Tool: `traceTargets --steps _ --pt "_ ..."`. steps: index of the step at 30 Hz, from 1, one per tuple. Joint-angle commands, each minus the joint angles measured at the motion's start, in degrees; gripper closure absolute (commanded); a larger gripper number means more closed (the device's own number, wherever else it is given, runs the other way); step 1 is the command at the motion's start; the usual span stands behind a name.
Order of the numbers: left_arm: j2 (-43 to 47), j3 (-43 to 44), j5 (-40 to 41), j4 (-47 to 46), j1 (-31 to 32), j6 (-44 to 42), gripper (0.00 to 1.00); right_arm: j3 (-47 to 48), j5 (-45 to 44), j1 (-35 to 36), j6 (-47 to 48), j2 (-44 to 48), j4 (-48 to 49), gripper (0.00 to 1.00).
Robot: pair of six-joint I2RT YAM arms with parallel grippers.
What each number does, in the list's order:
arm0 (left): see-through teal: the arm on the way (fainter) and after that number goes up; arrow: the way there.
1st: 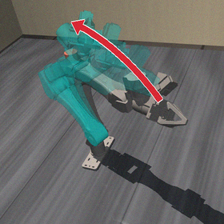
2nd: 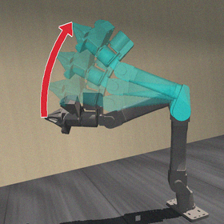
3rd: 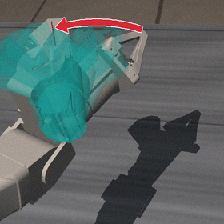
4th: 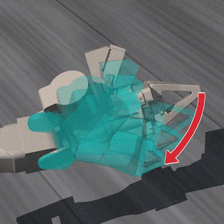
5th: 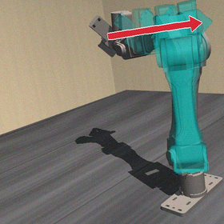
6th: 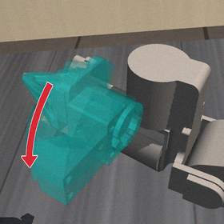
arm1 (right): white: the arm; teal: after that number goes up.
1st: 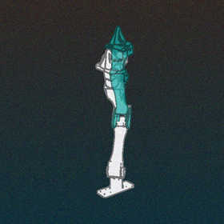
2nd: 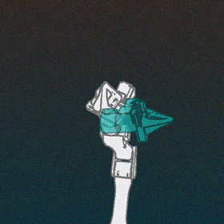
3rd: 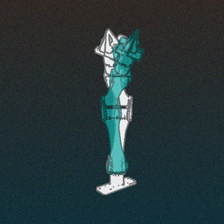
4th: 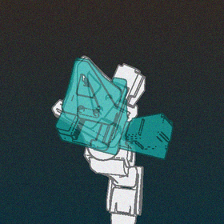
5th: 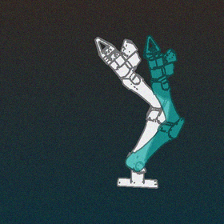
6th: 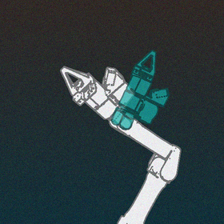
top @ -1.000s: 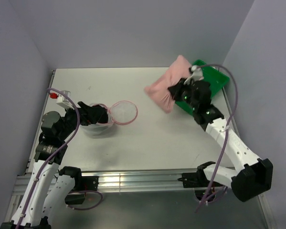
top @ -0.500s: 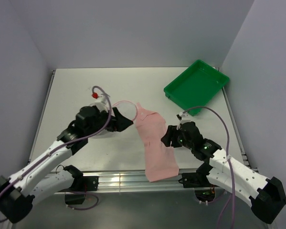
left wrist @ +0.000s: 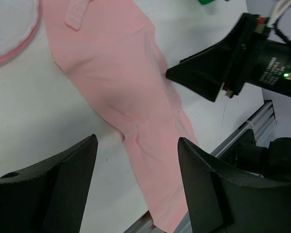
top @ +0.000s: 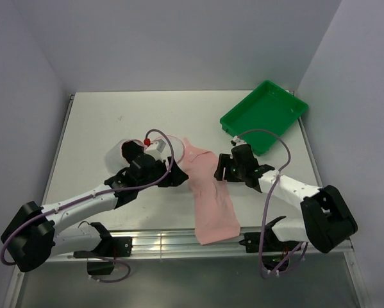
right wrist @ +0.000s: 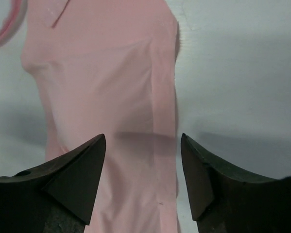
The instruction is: Place the bra in the laundry bag and zip it closed
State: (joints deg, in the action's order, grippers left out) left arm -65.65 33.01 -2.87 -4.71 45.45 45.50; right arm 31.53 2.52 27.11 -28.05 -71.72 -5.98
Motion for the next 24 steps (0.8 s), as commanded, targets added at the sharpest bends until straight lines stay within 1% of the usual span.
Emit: traceTargets --steps 1,7,8,9,10,12,13,14,15,17,18,20,24 --pt "-0.8 -0.58 1.56 -5.22 1.13 0.74 0.27 2.05 4.77 -0.22 0.63 -3.06 5.71 0.29" --pt "-0.71 -1.46 1.03 -5.05 1.75 0.3 0.27 -1.02 11.53 -0.22 -1.91 -6.41 11.69 0.29" --pt "-0.36 -1.55 1.2 -4.78 1.83 0.12 0.27 -1.47 11.71 -0.22 -2.61 -6.76 12.82 0.3" --pt "0.25 -1.72 1.29 -4.43 1.92 -0.05 0.27 -1.82 11.97 -0.22 -2.88 -7.11 13.53 0.33" --pt "0.52 -1.99 1.47 -4.17 2.1 -0.23 0.27 -2.17 11.8 -0.22 -3.15 -7.64 14.15 0.5" --pt "0.96 -2.25 1.47 -2.77 2.27 -0.58 0.27 -2.44 10.31 -0.22 -4.2 -7.73 14.5 0.75" --pt "1.05 -2.51 1.38 -2.24 2.36 -0.76 0.27 -2.61 9.79 -0.31 -4.46 -6.86 14.85 0.83" --pt "1.05 -2.78 0.77 -1.62 2.54 -0.93 0.26 -2.7 8.74 -0.31 -5.08 -6.07 15.2 0.94" --pt "1.05 -3.04 0.16 -1.44 2.62 -1.11 0.24 -2.79 8.12 -0.31 -5.34 -4.06 15.47 0.99" --pt "0.61 -3.75 -1.16 -1.18 2.97 -1.72 0.22 -3.22 7.41 -0.39 -6.3 -1.68 16.69 1.0" --pt "0.26 -3.83 -2.3 -0.83 3.15 -1.9 0.2 -3.49 7.32 -0.31 -6.83 1.29 17.31 1.0" --pt "0.17 -4.62 -3.1 -1.09 3.59 -1.99 0.18 -3.84 6.79 -0.31 -8.5 4.38 17.67 1.0" --pt "2.09 -6.65 -5.47 -5.56 4.2 -1.64 0.13 -2.88 7.05 -0.31 -10.53 13.77 15.92 1.0"
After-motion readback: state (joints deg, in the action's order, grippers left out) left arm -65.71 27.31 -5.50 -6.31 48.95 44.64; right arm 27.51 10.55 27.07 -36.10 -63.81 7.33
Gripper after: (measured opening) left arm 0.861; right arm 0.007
